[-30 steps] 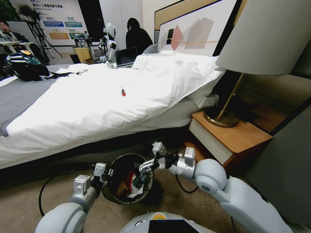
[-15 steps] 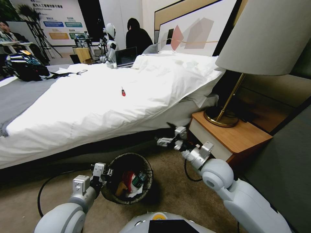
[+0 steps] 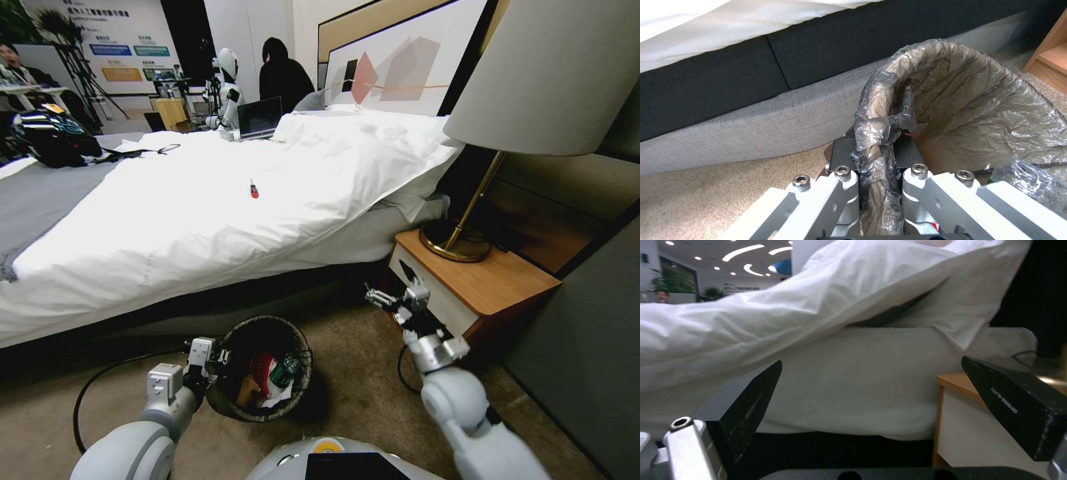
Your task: Pick up the trash bin, then pick up the garbage from the floor and place it into the trash bin.
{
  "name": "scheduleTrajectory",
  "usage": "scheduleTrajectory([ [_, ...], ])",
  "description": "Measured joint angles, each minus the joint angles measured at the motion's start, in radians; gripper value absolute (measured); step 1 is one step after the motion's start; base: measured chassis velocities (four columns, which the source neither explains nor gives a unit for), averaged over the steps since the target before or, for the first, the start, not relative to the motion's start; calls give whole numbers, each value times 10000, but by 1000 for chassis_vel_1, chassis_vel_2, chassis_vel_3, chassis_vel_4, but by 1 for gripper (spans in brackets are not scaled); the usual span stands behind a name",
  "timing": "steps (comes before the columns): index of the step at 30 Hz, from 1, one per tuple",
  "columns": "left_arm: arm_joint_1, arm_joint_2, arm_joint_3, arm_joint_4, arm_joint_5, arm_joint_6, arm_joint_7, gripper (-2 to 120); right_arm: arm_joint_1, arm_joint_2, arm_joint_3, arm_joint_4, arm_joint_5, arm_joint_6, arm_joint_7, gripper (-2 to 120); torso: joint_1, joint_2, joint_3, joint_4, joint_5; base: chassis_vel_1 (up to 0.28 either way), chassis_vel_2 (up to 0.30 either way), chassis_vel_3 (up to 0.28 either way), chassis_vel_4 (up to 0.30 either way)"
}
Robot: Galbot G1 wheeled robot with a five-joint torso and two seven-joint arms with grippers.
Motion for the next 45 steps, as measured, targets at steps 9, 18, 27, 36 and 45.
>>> scheduleTrajectory([
  [9,38,-39,-9,0,31,85,-8,6,-377,-93,-7,-7,-86,-74,43,100,0,1,0,0,1,0,0,0,0],
  [18,39,-94,8,0,113,225,-8,6,-320,-273,-33,42,-7,-337,279,100,0,0,0,0,2,0,0,0,0],
  [27,58,-156,20,0,151,255,-8,6,-380,-376,-22,79,96,-496,315,100,0,0,1,-2,1,0,0,0,0],
  [36,60,-190,7,0,158,264,-7,6,-380,-422,-58,70,110,-636,302,100,0,1,1,0,2,47,49,40,45],
  [45,43,-147,-27,0,138,272,-8,6,-324,-499,-67,66,151,-839,280,100,0,0,1,-2,1,65,75,60,69],
])
